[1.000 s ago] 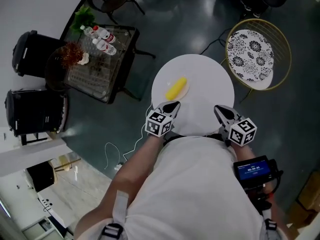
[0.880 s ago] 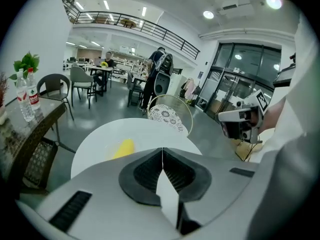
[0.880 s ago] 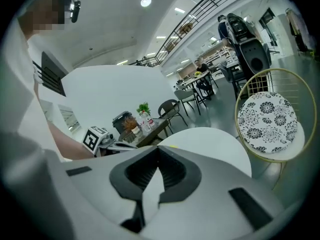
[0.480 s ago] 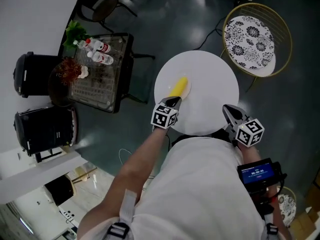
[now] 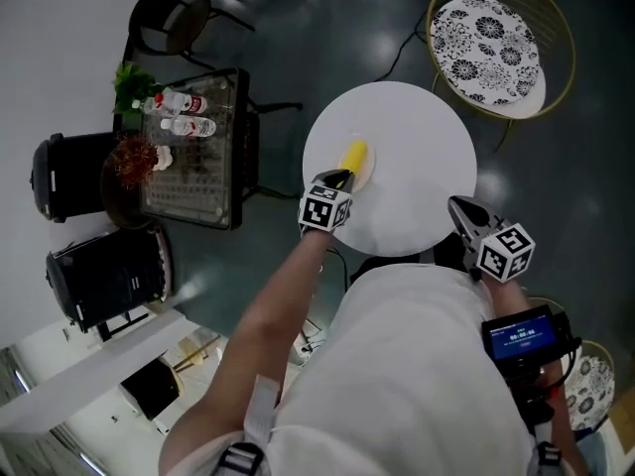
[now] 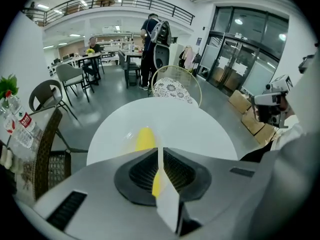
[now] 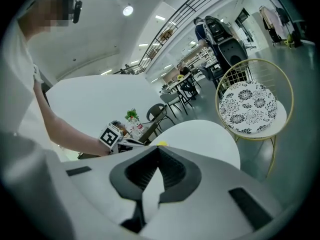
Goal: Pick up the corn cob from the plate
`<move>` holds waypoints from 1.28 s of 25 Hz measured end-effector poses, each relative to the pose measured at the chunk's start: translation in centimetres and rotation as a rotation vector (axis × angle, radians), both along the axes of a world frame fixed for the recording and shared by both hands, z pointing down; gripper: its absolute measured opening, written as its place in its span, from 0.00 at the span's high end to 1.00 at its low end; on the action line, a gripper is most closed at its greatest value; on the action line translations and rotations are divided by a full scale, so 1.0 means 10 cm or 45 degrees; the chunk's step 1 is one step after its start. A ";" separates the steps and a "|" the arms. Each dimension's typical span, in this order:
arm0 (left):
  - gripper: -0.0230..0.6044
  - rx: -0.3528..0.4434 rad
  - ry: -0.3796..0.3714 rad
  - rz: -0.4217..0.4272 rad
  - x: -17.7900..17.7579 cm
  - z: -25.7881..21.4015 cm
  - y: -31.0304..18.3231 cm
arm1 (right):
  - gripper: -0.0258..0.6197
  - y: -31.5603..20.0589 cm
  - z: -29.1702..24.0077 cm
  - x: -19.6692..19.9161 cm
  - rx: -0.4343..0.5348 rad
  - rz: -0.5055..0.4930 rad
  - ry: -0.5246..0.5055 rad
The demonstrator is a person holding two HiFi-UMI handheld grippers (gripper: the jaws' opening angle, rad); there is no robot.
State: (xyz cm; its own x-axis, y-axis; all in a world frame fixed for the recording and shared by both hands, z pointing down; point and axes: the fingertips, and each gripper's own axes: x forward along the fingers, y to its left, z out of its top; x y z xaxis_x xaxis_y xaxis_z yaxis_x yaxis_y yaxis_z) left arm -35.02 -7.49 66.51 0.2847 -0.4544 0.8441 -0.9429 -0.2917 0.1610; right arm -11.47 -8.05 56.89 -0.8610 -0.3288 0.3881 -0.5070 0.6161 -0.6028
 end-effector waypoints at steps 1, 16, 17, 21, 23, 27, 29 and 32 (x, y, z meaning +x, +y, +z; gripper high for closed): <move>0.95 -0.008 -0.010 0.006 -0.01 0.02 -0.02 | 0.95 0.01 0.01 0.02 -0.003 0.007 -0.001; 0.73 -0.193 -0.177 0.160 -0.07 0.39 -0.25 | 0.95 0.06 0.22 0.32 -0.067 0.136 0.002; 0.71 -0.202 -0.182 0.166 -0.08 0.41 -0.27 | 0.95 0.07 0.24 0.34 -0.075 0.148 0.004; 0.61 -0.251 -0.175 0.156 -0.12 0.52 -0.32 | 0.95 0.11 0.30 0.41 -0.103 0.186 0.013; 0.61 -0.286 -0.174 0.143 -0.15 0.58 -0.32 | 0.95 0.12 0.32 0.43 -0.113 0.202 0.018; 0.61 -0.375 -0.170 0.141 -0.16 0.70 -0.26 | 0.95 0.13 0.35 0.49 -0.124 0.223 0.024; 0.61 -0.409 -0.160 0.147 -0.14 0.74 -0.25 | 0.95 0.13 0.36 0.51 -0.128 0.230 0.025; 0.61 -0.445 -0.150 0.167 -0.12 0.79 -0.24 | 0.95 0.16 0.39 0.53 -0.134 0.235 0.033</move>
State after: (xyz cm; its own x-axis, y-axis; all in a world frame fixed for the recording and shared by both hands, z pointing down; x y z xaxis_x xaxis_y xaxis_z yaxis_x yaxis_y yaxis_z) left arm -36.22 -9.92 74.40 0.2132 -0.1000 0.9719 -0.9191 -0.3579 0.1648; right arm -6.13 -6.44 60.77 -0.7791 -0.4365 0.4499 -0.6216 0.4454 -0.6443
